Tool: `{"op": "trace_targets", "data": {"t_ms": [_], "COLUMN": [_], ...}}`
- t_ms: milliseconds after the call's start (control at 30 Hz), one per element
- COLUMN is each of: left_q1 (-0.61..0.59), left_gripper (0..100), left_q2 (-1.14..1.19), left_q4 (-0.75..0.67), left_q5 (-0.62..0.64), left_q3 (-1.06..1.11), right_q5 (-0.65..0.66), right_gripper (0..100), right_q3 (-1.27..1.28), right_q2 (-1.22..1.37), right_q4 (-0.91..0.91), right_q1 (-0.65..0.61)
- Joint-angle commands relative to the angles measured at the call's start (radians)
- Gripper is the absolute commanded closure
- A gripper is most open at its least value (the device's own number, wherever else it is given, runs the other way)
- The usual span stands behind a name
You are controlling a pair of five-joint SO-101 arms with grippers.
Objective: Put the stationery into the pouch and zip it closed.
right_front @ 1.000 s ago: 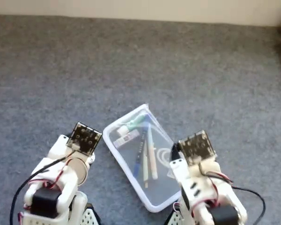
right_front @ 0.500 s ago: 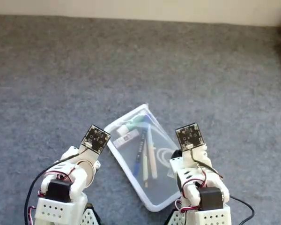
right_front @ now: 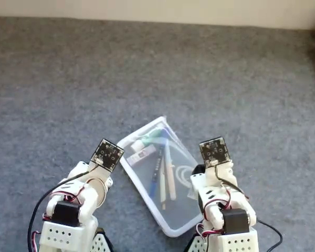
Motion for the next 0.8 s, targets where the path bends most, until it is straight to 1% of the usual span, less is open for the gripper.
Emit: {"op": "trace_targets", "data": {"t_ms": [0, 67, 200, 767], "left_q1": [-0.01, -0.01, -0.01, -0.01], "left_gripper": [100, 100, 100, 100], "left_q2": [-0.007, -0.007, -0.007, -0.007], "left_q4": [0.02, 0.048, 0.121, 0.121], "left_q5": [-0.008, -0.008, -0.006, -0.008], "left_q3": [0.024, 0.024, 0.024, 0.024], "right_q5": [-0.109, -0.135, -0.133, -0.132], "right_gripper": [99.5, 99.5, 99.5, 99.5], "right_q3": [0.136, 0.136, 0.136, 0.136], "right_q2": [0.01, 0.012, 0.002, 0.002], "right_q4": [-0.001, 0.007, 0.056, 0.053], "right_q1": [0.007, 0.007, 0.007, 0.007]}}
